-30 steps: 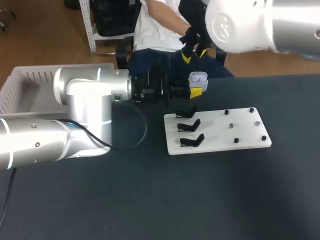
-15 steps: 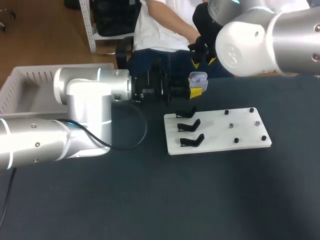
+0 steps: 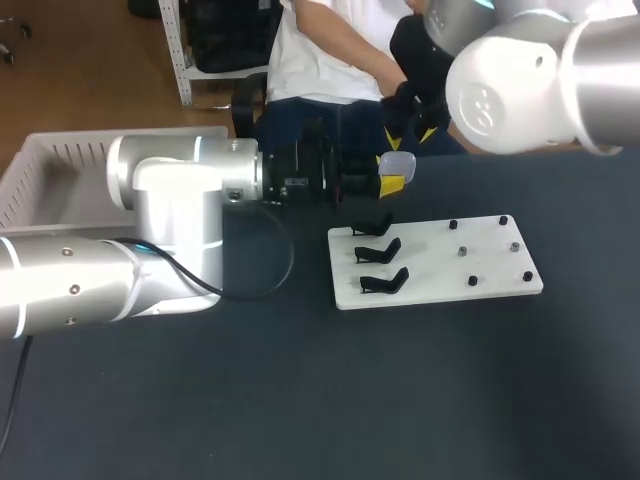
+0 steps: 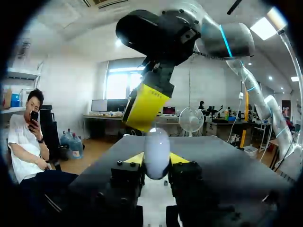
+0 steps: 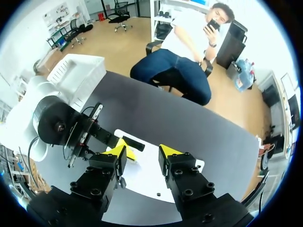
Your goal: Pick up each earbud case from the left stands, insert the matching earbuds, close the lid, and place the case in the box.
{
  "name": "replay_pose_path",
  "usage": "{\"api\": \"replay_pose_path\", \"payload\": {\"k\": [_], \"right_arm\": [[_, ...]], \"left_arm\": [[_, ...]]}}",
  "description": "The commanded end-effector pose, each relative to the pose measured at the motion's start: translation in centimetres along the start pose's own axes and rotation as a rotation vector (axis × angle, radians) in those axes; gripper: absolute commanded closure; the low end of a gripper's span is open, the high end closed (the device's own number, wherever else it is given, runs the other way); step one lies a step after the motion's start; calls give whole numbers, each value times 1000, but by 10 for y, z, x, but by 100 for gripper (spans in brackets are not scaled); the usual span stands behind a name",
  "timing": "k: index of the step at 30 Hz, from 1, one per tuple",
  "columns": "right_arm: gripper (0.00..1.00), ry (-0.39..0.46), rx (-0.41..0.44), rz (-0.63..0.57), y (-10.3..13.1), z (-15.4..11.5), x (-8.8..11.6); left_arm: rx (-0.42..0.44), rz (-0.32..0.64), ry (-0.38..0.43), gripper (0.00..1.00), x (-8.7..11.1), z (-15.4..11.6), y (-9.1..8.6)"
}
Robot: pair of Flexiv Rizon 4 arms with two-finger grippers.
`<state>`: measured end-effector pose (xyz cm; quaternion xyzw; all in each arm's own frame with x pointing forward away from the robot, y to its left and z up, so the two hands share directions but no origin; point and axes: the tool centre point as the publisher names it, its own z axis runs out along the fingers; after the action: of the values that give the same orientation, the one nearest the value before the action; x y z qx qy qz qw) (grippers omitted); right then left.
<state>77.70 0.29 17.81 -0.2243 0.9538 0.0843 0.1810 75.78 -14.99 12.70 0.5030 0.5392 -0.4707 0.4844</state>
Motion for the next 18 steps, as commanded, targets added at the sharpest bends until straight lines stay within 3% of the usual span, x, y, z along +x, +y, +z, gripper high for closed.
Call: {"api": "replay_pose_path", "payload": {"k": [1, 7, 9, 10, 11, 12, 18], "right_arm": [[57, -32, 4, 5, 4, -5, 13], [55, -133, 19, 64, -5, -29, 13], [49, -179, 20, 71, -10, -41, 14], [25, -200, 26, 75, -13, -48, 16], [9, -220, 30, 77, -16, -53, 18], [0, -239, 32, 78, -20, -58, 20], [0, -274, 67, 97, -41, -70, 40]], "left_arm": [[-7, 3, -4, 100, 0, 0, -2], [-7, 3, -4, 100, 0, 0, -2], [-7, 3, -4, 100, 0, 0, -2], [-21, 14, -6, 100, -3, -7, 0], [-43, 23, -17, 100, -6, -16, 3], [-62, 36, -22, 100, -11, -28, 6], [-204, 128, 4, 100, -35, -108, 22]]}}
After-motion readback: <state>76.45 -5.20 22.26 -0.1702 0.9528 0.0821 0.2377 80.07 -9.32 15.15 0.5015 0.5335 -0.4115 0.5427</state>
